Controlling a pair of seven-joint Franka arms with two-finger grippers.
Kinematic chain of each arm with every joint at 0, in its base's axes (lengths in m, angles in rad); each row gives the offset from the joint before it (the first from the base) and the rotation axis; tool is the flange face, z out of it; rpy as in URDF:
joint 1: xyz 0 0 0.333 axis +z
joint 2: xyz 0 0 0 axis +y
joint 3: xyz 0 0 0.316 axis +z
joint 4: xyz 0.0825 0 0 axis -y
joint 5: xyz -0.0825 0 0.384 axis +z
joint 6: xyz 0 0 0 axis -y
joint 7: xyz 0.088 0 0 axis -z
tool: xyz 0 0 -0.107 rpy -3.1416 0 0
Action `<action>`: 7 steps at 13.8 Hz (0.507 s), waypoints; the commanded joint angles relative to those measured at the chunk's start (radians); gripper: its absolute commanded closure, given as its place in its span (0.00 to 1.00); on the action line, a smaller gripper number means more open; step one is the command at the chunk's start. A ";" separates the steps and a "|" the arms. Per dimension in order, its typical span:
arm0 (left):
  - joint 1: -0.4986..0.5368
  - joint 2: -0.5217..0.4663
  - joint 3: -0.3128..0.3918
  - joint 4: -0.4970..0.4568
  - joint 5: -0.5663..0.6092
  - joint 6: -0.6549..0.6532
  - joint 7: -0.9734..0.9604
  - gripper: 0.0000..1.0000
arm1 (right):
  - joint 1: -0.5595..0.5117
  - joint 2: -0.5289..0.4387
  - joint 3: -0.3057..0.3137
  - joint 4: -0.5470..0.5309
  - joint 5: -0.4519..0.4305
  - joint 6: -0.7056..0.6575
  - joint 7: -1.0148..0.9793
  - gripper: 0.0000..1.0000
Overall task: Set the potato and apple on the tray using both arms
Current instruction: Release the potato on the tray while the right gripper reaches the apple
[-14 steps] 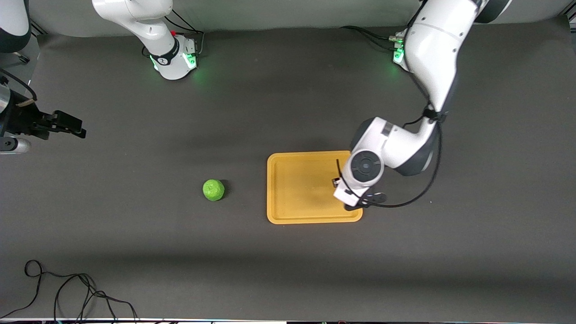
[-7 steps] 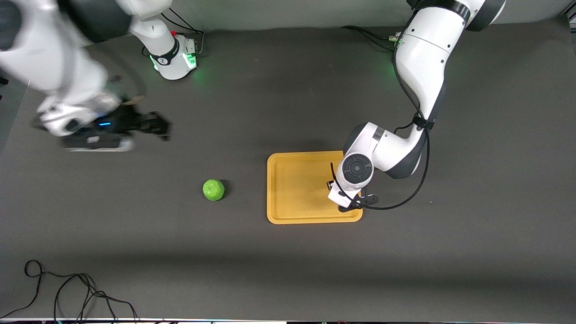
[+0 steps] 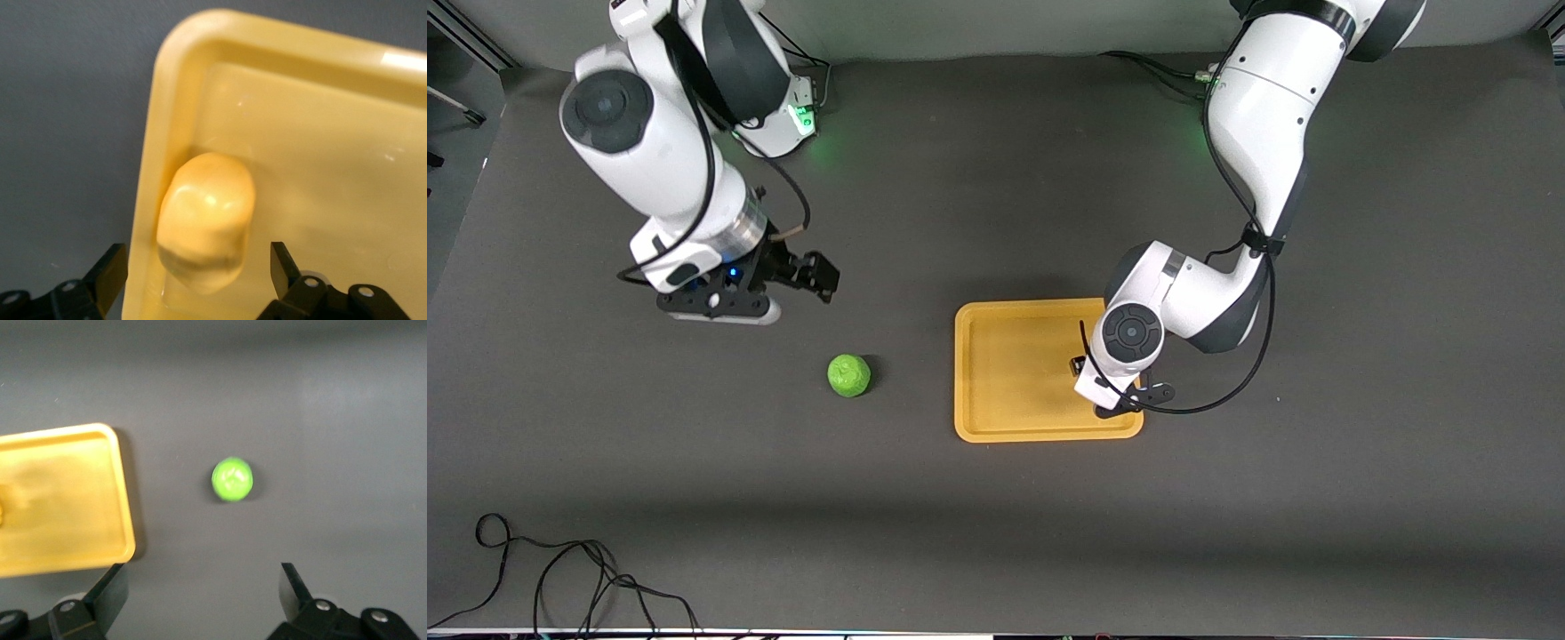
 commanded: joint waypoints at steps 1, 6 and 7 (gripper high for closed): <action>0.055 -0.097 0.025 -0.010 0.006 -0.101 0.014 0.03 | 0.005 0.005 0.000 -0.133 -0.036 0.167 -0.022 0.00; 0.264 -0.302 0.027 -0.016 0.003 -0.239 0.213 0.01 | 0.007 0.128 0.000 -0.299 -0.072 0.482 -0.028 0.00; 0.322 -0.339 0.027 -0.016 0.006 -0.270 0.294 0.00 | 0.005 0.157 0.000 -0.318 -0.073 0.531 -0.028 0.00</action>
